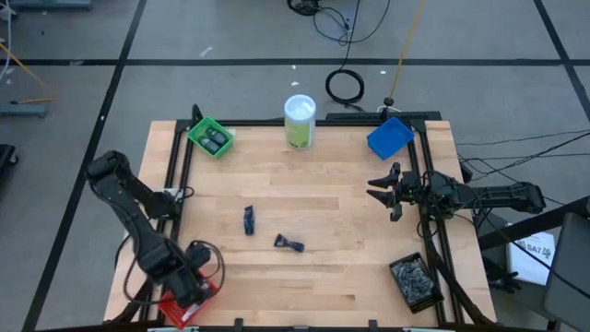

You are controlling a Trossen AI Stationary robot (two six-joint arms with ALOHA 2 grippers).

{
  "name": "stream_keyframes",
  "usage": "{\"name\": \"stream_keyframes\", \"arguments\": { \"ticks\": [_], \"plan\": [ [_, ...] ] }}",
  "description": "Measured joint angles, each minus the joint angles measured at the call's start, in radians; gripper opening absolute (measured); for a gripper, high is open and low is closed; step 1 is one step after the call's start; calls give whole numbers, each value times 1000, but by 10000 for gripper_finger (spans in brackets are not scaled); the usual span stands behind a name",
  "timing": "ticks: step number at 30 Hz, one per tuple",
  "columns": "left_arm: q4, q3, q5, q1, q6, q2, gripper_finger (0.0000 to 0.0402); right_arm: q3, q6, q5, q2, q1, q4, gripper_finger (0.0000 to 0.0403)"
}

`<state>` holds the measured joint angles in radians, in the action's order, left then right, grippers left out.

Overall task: Pick & Place Travel size toiletries
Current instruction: Put the left blue shave cream into the blue bin

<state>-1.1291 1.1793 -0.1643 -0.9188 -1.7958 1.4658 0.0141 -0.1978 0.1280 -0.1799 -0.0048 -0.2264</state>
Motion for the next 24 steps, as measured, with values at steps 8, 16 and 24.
{"name": "stream_keyframes", "arguments": {
  "ticks": [8,16,24],
  "plan": [
    [-57,0,323,168,274,0,102,0,0,1,0,0,0,134],
    [-31,-3,435,338,443,0,113,0,0,1,0,0,0,134],
    [63,-150,532,521,428,0,214,0,5,2,0,0,1,134]
  ]
}}
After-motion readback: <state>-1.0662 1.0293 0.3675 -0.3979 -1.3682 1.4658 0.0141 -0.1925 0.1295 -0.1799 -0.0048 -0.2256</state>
